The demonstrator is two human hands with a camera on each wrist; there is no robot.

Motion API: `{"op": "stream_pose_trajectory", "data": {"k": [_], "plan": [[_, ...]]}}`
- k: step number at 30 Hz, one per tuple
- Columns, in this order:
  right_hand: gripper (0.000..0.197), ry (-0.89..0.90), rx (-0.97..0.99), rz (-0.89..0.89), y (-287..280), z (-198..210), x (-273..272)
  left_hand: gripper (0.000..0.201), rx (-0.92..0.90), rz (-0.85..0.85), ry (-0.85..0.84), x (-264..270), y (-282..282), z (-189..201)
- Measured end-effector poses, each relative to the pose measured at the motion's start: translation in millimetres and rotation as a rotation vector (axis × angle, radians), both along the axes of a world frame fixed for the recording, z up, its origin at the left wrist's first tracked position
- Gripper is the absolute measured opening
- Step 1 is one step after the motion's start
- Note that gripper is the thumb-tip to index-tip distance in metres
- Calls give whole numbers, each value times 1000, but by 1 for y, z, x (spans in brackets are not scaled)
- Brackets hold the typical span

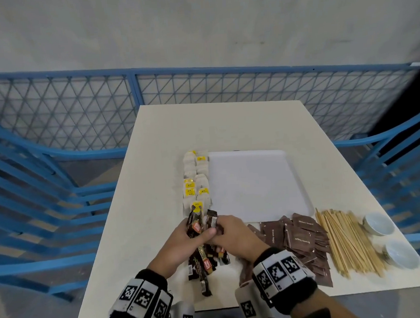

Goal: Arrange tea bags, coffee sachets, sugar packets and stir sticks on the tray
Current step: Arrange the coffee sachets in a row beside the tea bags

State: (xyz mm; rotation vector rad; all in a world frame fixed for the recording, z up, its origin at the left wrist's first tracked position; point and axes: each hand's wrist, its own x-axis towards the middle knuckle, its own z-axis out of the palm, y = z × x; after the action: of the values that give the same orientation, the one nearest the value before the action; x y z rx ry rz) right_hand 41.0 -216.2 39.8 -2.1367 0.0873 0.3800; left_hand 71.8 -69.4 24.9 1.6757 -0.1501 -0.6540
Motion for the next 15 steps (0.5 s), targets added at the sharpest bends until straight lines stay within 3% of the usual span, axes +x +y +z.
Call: {"op": "stream_pose_trajectory", "data": {"k": [4, 7, 9, 11, 13, 15], "plan": [[16, 66, 181, 77, 6, -11, 0, 15, -26, 10, 26, -2, 11, 1], [31, 126, 489, -42, 11, -15, -4, 14, -7, 39, 2, -2, 22, -2], [28, 151, 575, -140, 12, -17, -6, 12, 6, 81, -16, -2, 27, -5], [16, 141, 468, -229, 9, -22, -6, 11, 31, 145, -18, -2, 33, -8], [6, 101, 199, -333, 4, -35, -6, 6, 81, 196, 1, 0, 40, -12], [12, 85, -89, -399, 0, -47, -6, 10, 118, 211, 29, 3, 47, -17]]}}
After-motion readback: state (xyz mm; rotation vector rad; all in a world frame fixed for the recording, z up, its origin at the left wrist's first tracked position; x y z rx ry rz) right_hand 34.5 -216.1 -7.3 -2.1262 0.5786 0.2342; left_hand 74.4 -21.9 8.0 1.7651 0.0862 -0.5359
